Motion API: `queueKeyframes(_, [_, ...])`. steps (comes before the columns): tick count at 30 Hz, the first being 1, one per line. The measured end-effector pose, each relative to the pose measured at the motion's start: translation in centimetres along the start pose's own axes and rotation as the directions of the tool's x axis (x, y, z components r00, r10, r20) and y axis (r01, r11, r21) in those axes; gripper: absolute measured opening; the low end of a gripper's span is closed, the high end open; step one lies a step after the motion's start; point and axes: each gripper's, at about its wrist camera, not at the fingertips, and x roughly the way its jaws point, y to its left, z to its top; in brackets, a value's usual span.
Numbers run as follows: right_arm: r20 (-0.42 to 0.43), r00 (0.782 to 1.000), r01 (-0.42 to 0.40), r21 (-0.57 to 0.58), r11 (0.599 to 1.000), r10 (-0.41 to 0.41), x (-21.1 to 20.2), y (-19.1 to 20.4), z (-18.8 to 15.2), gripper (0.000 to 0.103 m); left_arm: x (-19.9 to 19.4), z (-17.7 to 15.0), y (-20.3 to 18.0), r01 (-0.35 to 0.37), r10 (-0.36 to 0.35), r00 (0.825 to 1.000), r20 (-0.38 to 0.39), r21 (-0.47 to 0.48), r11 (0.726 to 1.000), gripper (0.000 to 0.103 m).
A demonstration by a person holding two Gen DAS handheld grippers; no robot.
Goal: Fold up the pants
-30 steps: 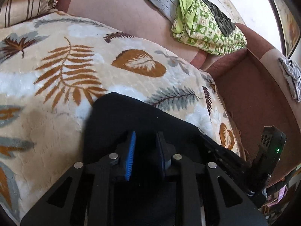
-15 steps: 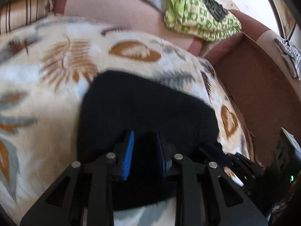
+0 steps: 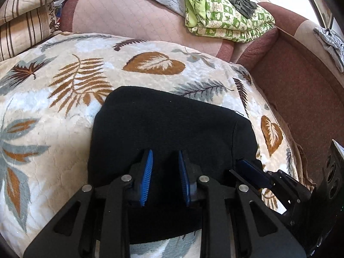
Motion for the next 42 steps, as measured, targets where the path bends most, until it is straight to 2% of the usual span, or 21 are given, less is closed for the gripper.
queueKeyframes(10, [0.009, 1.000, 0.001, -0.003, 1.000, -0.001, -0.1, 0.1, -0.1, 0.031, 0.0, 0.0, 0.1, 0.005, -0.005, 1.000, 0.000, -0.007, 1.000, 0.022])
queueKeyframes(13, [0.008, 1.000, -0.009, -0.003, 1.000, 0.009, 0.0, 0.1, -0.1, 0.034, 0.0, 0.0, 0.1, 0.004, -0.004, 1.000, 0.000, -0.005, 1.000, 0.022])
queueKeyframes(15, [0.007, 1.000, -0.024, -0.007, 1.000, 0.024, -0.1, 0.2, 0.0, 0.040, 0.0, 0.0, 0.2, 0.005, -0.005, 1.000, 0.000, -0.006, 1.000, 0.022])
queueKeyframes(16, [0.007, 0.999, -0.041, -0.014, 0.999, 0.041, -0.1, 0.3, 0.0, 0.047, 0.1, 0.0, 0.2, 0.005, -0.005, 1.000, 0.001, -0.005, 1.000, 0.023])
queueKeyframes(17, [0.007, 0.997, -0.071, -0.023, 0.997, 0.071, -0.2, 0.4, 0.0, 0.063, 0.1, 0.0, 0.2, 0.008, -0.008, 1.000, 0.002, -0.005, 1.000, 0.024])
queueKeyframes(18, [0.005, 0.991, -0.130, -0.040, 0.991, 0.130, -0.2, 0.7, 0.0, 0.073, 0.1, 0.0, 0.2, 0.014, -0.014, 1.000, 0.001, -0.007, 1.000, 0.026])
queueKeyframes(19, [-0.004, 0.983, -0.181, -0.060, 0.982, 0.181, -0.2, 1.0, 0.0, 0.097, 0.0, 0.0, 0.1, 0.024, -0.024, 1.000, 0.001, -0.008, 1.000, 0.032])
queueKeyframes(20, [-0.030, 0.973, -0.233, -0.090, 0.968, 0.231, 0.1, 1.6, 0.0, 0.103, 0.0, 0.1, -0.1, 0.033, -0.033, 0.999, 0.001, -0.008, 0.999, 0.038])
queueKeyframes(22, [-0.055, 0.991, -0.132, -0.160, 0.978, 0.125, 0.5, 3.2, -0.2, 0.103, 0.0, 0.1, -0.5, 0.045, -0.045, 0.999, 0.002, 0.000, 0.999, 0.044])
queueKeyframes(23, [-0.064, 0.997, -0.058, -0.216, 0.975, 0.045, 0.8, 4.4, -0.3, 0.103, 0.0, 0.2, -0.6, 0.043, -0.043, 0.999, 0.002, 0.004, 0.999, 0.046])
queueKeyframes(24, [-0.031, 0.999, 0.002, -0.278, 0.961, -0.012, 1.0, 5.6, -0.7, 0.103, 0.1, 0.2, -0.7, 0.035, -0.035, 0.999, 0.002, 0.012, 0.999, 0.047])
queueKeyframes(25, [-0.036, 0.999, 0.015, -0.307, 0.951, -0.027, 1.2, 6.0, -1.0, 0.103, 0.2, 0.2, -0.5, 0.043, -0.043, 0.999, 0.002, 0.000, 0.999, 0.047])
queueKeyframes(29, [-0.024, 0.999, 0.026, -0.334, 0.942, -0.036, 2.4, 6.2, -1.6, 0.103, 0.1, 0.2, -0.1, 0.069, -0.069, 0.998, 0.015, -0.036, 0.997, 0.047])
queueKeyframes(36, [-0.021, 0.999, 0.028, -0.329, 0.944, -0.037, 4.0, 5.6, -2.2, 0.103, 0.2, 0.2, -0.2, 0.075, -0.074, 0.997, 0.016, -0.038, 0.996, 0.050])
queueKeyframes(39, [-0.013, 0.999, 0.030, -0.326, 0.945, -0.036, 4.5, 5.3, -2.5, 0.103, 0.3, 0.2, -0.3, 0.087, -0.086, 0.996, 0.015, -0.035, 0.996, 0.056])
queueKeyframes(42, [-0.003, 1.000, 0.024, -0.317, 0.948, -0.027, 4.5, 4.8, -3.0, 0.103, 0.5, 0.5, -0.8, 0.127, -0.127, 0.992, -0.017, -0.006, 0.992, 0.078])
